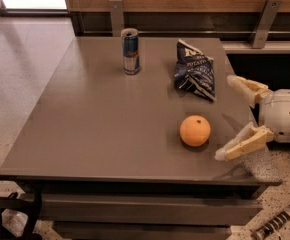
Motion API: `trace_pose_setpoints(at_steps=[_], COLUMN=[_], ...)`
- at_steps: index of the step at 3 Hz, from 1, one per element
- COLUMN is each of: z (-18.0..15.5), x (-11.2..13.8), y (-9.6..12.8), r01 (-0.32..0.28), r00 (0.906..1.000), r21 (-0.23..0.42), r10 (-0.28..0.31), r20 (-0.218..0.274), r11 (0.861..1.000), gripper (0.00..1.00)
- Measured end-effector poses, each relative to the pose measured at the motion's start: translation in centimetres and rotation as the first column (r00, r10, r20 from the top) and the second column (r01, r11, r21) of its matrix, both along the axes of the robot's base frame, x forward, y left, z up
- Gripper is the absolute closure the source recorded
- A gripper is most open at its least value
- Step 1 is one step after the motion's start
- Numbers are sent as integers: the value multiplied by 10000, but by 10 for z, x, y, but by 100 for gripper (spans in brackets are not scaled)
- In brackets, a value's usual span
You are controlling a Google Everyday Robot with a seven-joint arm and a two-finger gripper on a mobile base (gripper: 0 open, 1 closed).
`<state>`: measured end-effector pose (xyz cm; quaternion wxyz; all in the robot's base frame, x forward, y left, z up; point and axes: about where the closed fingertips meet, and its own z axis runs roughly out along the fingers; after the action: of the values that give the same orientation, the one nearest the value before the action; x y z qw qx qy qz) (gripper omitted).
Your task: Pick orange
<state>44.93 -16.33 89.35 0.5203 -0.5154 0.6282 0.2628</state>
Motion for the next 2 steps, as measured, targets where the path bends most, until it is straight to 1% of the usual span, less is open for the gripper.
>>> trace_pose_setpoints(at_steps=[1,2], z=[-17,-35], x=[4,4], y=[8,19], r01=[-122,-339], r00=[9985,9940], r21=[-11,167], r10=[121,354], r20=[-529,-1035], r11=[9999,9993], gripper=[0,0])
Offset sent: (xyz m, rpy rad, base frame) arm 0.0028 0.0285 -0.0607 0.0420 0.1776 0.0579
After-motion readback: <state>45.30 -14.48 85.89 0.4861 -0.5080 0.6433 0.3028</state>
